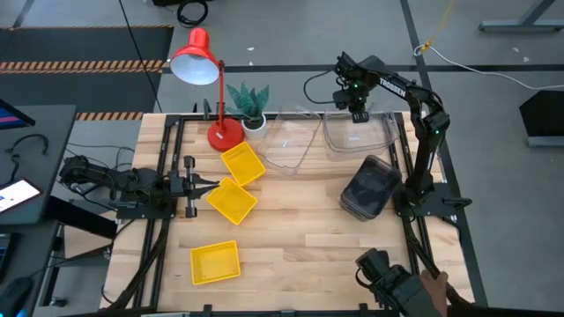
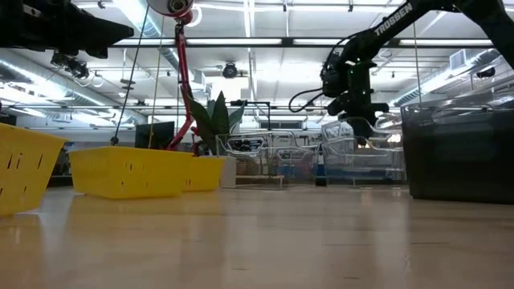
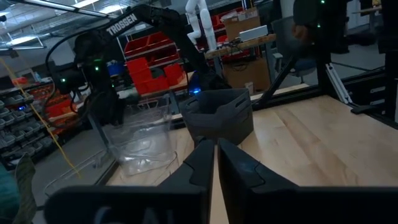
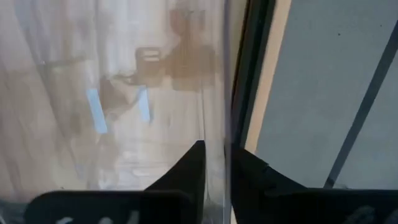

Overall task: Stack baskets by color
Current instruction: Stack the bottom transparent bin on the top right transparent bin, then stack the left transparent bin on the stacked transparent bins

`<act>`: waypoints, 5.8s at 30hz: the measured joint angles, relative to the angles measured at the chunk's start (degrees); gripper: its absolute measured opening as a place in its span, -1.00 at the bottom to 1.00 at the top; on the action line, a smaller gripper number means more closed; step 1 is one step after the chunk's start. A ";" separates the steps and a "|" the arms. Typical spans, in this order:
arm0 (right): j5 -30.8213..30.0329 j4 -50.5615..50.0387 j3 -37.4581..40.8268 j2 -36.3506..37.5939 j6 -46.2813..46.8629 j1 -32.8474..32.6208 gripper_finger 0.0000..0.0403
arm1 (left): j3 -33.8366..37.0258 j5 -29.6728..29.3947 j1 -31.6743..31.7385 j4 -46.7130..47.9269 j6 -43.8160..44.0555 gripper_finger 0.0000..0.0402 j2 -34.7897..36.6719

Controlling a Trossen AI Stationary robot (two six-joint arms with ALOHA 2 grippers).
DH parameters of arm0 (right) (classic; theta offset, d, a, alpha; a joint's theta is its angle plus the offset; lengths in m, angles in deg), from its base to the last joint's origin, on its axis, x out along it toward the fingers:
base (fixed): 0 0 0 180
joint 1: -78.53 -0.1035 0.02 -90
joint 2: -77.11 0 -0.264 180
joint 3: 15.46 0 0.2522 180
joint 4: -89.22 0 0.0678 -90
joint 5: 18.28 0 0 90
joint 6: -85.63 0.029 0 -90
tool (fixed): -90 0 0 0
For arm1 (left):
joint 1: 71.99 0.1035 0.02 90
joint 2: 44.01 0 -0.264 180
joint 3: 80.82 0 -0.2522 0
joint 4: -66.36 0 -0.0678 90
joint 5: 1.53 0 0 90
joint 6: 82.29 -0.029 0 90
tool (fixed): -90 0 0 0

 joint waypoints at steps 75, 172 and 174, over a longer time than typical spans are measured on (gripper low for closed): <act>-4.59 25.84 14.16 0.04 2.57 -33.86 -0.39 | 0.00 0.01 0.01 -0.92 -0.94 -0.83 0.00; -22.88 -15.14 28.35 39.06 22.77 -37.97 -0.99 | 0.02 0.01 0.02 -1.77 -2.34 -0.87 0.00; -23.58 -15.25 30.57 39.60 22.17 -37.99 -0.99 | 0.02 0.01 0.01 -1.78 -2.34 -0.88 0.00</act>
